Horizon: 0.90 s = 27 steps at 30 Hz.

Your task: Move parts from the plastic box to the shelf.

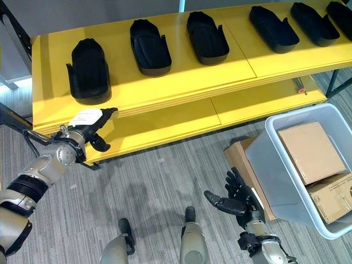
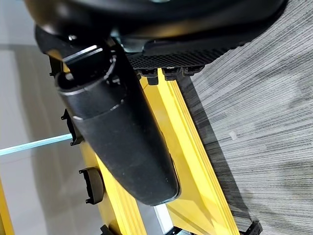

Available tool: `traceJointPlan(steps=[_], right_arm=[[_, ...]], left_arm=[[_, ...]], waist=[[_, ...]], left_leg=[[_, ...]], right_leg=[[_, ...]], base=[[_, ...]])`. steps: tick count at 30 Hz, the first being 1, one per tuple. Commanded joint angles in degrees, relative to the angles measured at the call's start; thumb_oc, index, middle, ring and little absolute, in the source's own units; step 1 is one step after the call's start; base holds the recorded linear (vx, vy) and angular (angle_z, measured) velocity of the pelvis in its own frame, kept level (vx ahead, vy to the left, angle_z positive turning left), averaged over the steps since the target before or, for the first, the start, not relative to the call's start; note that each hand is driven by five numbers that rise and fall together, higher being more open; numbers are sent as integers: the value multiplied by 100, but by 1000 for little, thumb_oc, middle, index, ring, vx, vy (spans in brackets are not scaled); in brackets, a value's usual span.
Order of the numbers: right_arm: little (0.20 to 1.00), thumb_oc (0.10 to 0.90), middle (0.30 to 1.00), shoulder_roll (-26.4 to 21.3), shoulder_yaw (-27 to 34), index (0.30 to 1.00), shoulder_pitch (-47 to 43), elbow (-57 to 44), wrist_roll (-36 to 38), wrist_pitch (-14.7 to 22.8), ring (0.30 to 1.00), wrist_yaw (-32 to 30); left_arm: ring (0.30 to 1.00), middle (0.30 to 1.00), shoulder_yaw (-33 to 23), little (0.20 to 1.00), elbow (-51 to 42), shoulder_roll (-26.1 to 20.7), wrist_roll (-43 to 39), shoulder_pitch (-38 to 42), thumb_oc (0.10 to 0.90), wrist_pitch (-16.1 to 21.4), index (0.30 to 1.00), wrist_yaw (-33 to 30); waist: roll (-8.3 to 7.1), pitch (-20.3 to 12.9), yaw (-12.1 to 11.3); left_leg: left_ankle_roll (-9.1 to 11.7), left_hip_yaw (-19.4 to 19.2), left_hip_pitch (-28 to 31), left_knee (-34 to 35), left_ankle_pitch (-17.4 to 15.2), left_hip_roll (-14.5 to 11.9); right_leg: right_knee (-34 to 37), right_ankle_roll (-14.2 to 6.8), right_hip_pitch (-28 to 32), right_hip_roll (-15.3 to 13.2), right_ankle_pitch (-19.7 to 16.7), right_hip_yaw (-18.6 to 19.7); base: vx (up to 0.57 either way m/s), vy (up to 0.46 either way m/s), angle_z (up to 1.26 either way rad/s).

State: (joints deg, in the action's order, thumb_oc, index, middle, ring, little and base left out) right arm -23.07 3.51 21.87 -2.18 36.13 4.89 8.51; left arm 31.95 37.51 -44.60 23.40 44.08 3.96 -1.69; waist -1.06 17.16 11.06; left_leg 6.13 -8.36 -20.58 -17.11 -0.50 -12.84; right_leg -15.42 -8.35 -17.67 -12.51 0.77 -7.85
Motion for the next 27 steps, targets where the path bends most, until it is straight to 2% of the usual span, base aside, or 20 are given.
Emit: traceJointPlan(steps=[1, 27], right_arm=[[1000, 900, 1000, -294, 314, 1000, 20, -773, 197, 449, 1000, 162], [1000, 900, 1000, -376, 244, 1000, 10, -747, 313, 423, 1000, 251]], left_arm=[[1000, 1000, -175, 1000, 86, -608, 73, 761, 900, -7, 1000, -160], [1000, 1000, 273, 1000, 986, -799, 36, 1489, 900, -94, 1000, -203]], waist=[[-45, -268, 85], [-62, -242, 132]], left_leg=[[-161, 130, -285, -313, -149, -193], [-167, 125, -486, -478, -195, -212]], right_leg=[[-220, 124, 208, 95, 492, 183], [-319, 111, -1, 105, 464, 235]], base=[[0, 0, 0], [4, 1, -2]])
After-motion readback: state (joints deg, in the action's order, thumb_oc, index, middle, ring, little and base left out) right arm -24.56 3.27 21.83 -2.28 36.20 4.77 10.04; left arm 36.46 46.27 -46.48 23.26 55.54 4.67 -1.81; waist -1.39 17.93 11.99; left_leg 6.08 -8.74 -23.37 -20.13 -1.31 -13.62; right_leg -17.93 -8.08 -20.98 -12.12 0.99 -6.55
